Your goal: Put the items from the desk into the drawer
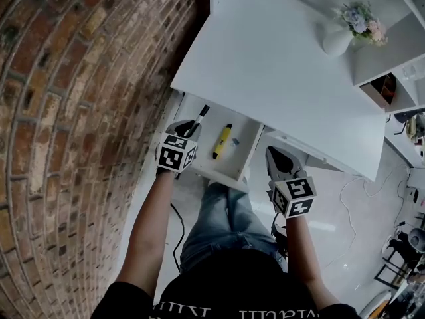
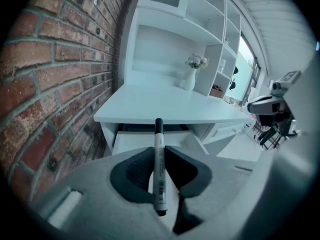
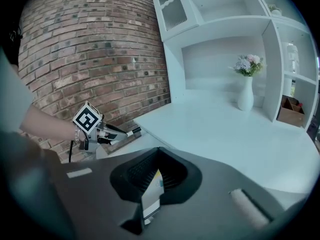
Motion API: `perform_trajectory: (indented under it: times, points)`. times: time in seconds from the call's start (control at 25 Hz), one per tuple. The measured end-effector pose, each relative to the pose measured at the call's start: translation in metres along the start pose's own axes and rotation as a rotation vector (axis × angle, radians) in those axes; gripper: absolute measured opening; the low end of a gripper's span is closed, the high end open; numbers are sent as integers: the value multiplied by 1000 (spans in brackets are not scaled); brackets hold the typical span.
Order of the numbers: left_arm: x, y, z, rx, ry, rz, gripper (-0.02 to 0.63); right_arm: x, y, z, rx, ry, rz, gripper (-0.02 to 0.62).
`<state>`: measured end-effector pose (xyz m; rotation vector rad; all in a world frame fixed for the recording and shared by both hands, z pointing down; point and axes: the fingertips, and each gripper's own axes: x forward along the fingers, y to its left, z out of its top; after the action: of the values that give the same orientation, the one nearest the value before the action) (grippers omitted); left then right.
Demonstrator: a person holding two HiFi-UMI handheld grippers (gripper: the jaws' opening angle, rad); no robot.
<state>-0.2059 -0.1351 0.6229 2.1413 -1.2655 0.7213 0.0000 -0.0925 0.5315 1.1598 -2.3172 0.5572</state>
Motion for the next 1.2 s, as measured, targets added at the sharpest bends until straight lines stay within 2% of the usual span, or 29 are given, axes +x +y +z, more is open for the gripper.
perform_trajectory:
  times: [0.2,0.56,0.72,1.08,1.2]
  points:
    - [18,-1,-23,7,61,-28,67,3,1,-14,8,28,-11,3]
    - [70,1,-56,41,250,-55,67,6,-15,-28,60,48,-64,3]
    - [95,7,-72,-1,334,-30,67,7,-25,-31,91,47,-98,3]
    - [133,17,-115,-33,488,11,71,0,-42,-45,125,66,-159,3]
    - [135,34,-120,3,520,87,74,-3,-48,-48,131,68,-178,3]
